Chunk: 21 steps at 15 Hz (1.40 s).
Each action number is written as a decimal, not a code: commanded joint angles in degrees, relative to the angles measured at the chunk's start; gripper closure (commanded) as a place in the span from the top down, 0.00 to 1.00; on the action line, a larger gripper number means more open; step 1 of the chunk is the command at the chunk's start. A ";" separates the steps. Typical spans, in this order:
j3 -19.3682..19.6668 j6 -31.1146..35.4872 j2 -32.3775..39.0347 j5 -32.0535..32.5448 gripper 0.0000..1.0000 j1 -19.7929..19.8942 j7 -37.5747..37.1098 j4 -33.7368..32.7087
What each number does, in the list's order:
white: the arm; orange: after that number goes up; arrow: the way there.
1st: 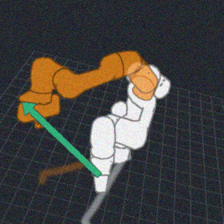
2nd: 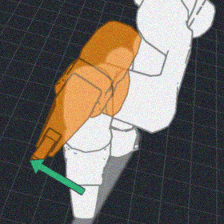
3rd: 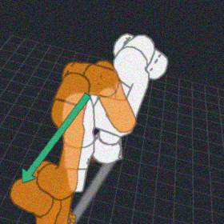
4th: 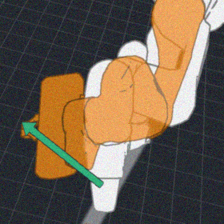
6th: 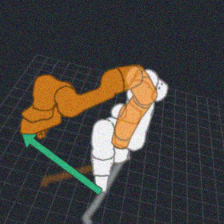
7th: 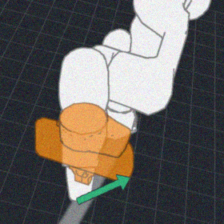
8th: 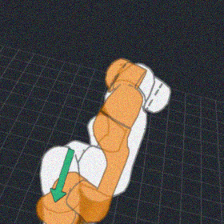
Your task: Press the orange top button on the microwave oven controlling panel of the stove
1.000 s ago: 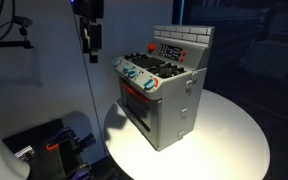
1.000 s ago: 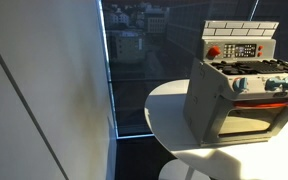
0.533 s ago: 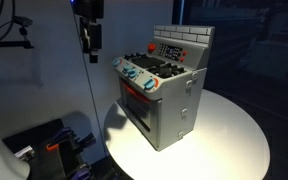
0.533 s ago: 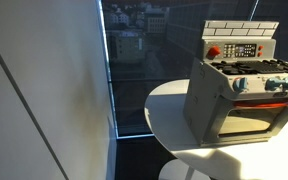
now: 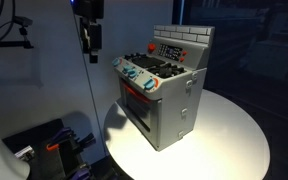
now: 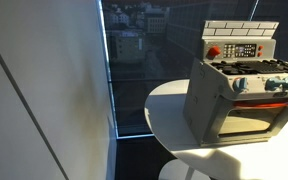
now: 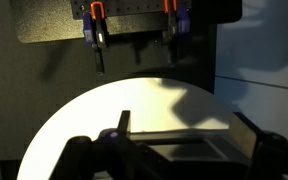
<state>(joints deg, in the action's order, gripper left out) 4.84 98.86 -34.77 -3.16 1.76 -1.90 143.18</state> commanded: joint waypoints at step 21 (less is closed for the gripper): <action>-1.93 23.42 16.52 2.71 1.00 6.14 -14.46 -11.64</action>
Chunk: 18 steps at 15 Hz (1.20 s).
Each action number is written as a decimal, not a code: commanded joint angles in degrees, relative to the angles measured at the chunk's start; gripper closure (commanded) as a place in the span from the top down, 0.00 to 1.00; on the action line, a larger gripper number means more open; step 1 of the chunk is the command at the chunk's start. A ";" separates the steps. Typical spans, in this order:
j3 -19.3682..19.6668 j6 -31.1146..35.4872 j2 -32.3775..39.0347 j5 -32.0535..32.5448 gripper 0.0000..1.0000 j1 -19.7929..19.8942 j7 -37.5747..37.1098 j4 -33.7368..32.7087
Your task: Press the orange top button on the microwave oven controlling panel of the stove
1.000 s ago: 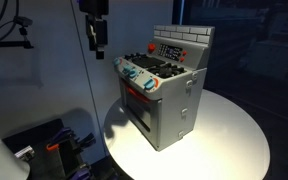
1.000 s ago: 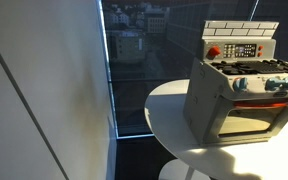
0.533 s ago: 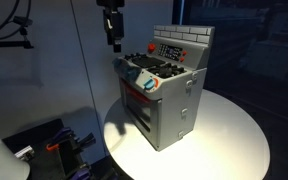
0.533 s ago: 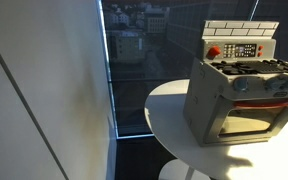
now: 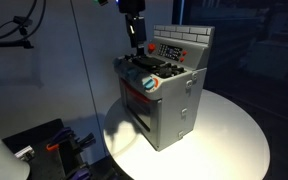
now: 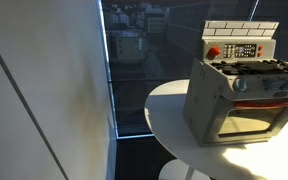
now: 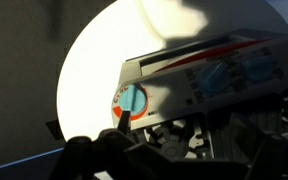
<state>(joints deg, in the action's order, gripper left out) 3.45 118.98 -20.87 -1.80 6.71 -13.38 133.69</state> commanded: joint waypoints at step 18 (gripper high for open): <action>0.39 12.26 11.36 4.47 1.00 1.99 -9.45 -7.60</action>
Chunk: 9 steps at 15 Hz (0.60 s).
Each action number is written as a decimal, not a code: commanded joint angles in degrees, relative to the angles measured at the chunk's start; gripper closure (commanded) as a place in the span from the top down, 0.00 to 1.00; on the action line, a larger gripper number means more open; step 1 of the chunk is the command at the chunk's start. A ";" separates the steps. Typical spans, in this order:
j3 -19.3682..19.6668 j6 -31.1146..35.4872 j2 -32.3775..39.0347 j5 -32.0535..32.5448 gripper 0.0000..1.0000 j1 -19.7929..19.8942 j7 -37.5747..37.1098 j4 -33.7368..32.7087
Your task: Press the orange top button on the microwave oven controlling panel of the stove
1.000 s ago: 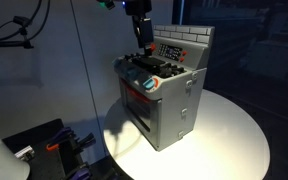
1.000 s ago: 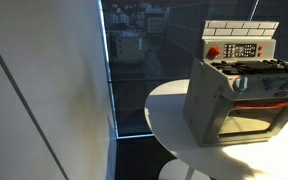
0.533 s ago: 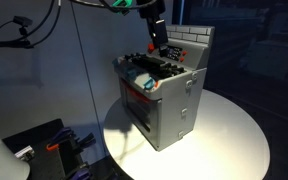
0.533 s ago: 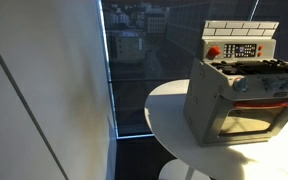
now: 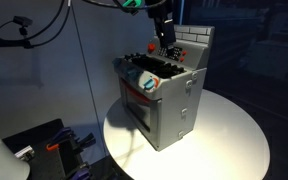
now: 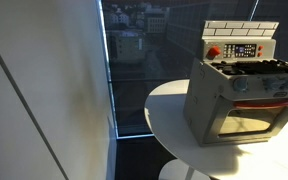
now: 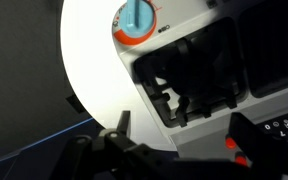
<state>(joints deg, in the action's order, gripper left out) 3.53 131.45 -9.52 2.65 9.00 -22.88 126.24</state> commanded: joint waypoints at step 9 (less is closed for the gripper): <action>0.28 4.84 3.92 -0.27 1.00 -0.16 -3.90 -1.99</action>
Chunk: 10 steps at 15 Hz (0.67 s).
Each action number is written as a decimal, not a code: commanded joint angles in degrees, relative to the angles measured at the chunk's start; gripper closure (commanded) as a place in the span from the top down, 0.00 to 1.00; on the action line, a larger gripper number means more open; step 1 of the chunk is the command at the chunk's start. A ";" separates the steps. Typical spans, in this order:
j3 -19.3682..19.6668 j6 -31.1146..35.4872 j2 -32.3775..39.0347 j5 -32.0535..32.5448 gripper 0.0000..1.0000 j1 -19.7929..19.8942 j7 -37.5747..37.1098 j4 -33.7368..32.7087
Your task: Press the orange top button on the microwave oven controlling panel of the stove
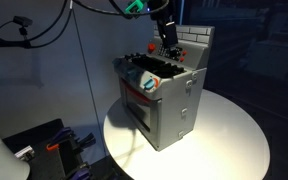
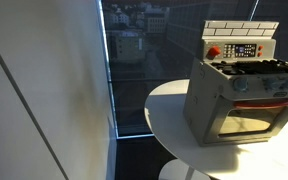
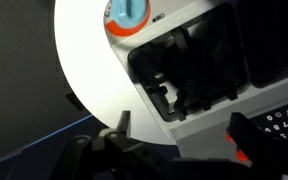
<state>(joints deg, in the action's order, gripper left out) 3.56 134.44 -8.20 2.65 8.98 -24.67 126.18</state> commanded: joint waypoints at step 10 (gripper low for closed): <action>0.48 4.53 7.82 -1.04 1.00 -1.35 -3.69 -5.68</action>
<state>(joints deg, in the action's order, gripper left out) 3.56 138.98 -2.47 1.84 8.41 -26.50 123.40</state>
